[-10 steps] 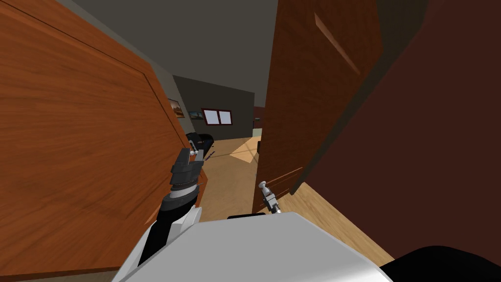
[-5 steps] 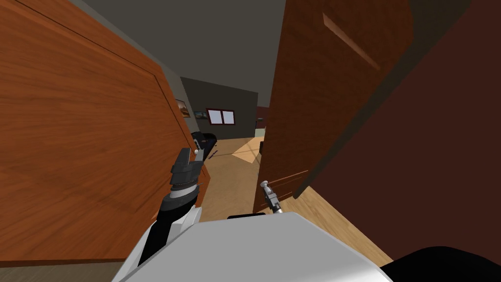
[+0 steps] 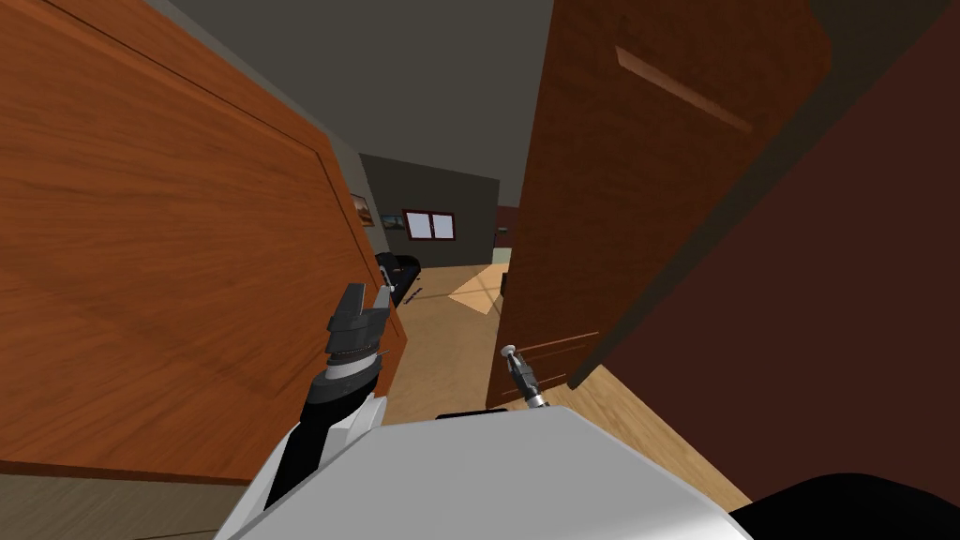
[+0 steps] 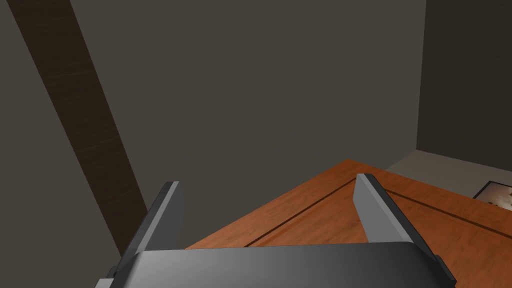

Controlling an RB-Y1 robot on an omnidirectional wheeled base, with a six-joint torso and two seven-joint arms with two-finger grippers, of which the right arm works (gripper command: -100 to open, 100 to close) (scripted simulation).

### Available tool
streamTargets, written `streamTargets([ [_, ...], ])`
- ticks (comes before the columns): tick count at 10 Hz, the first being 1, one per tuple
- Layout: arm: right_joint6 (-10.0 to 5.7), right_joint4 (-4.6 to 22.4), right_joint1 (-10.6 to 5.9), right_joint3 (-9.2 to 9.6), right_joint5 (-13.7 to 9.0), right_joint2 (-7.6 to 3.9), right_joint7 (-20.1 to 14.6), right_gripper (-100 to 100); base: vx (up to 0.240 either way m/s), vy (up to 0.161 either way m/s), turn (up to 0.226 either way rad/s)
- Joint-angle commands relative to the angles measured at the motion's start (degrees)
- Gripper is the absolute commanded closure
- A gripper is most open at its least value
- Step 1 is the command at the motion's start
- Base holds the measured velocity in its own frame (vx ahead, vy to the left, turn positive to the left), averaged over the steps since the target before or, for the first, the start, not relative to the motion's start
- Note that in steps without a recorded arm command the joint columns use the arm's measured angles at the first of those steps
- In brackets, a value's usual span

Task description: Push the door open

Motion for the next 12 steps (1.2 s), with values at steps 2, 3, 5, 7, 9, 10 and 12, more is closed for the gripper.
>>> streamTargets([
  [2, -0.32, 0.6, -0.69, -1.06, -3.1, -1.03, -4.1, 100, 0.024, 0.003, 0.066],
  [3, -0.32, 0.6, -0.69, -1.06, -3.1, -1.03, -4.3, 100, 0.024, -0.001, 0.032],
  [5, -0.32, 1.1, -1.35, -1.32, -6.5, -1.47, -8.1, 100, 0.027, -0.002, 0.093],
  [7, -0.55, 0.3, -0.58, 0.00, -3.6, -1.55, -3.7, -100, -0.028, -0.010, -0.160],
  [9, -0.32, 0.1, -0.22, 0.75, -2.0, -1.74, -1.0, -100, -0.046, -0.007, -0.145],
  [10, -0.18, -0.1, 0.00, 1.19, -1.1, -1.79, 0.6, -100, -0.050, -0.014, -0.158],
  [12, 0.12, -0.4, 0.46, 2.16, 0.8, -1.76, 4.0, -100, -0.051, -0.012, -0.168],
])
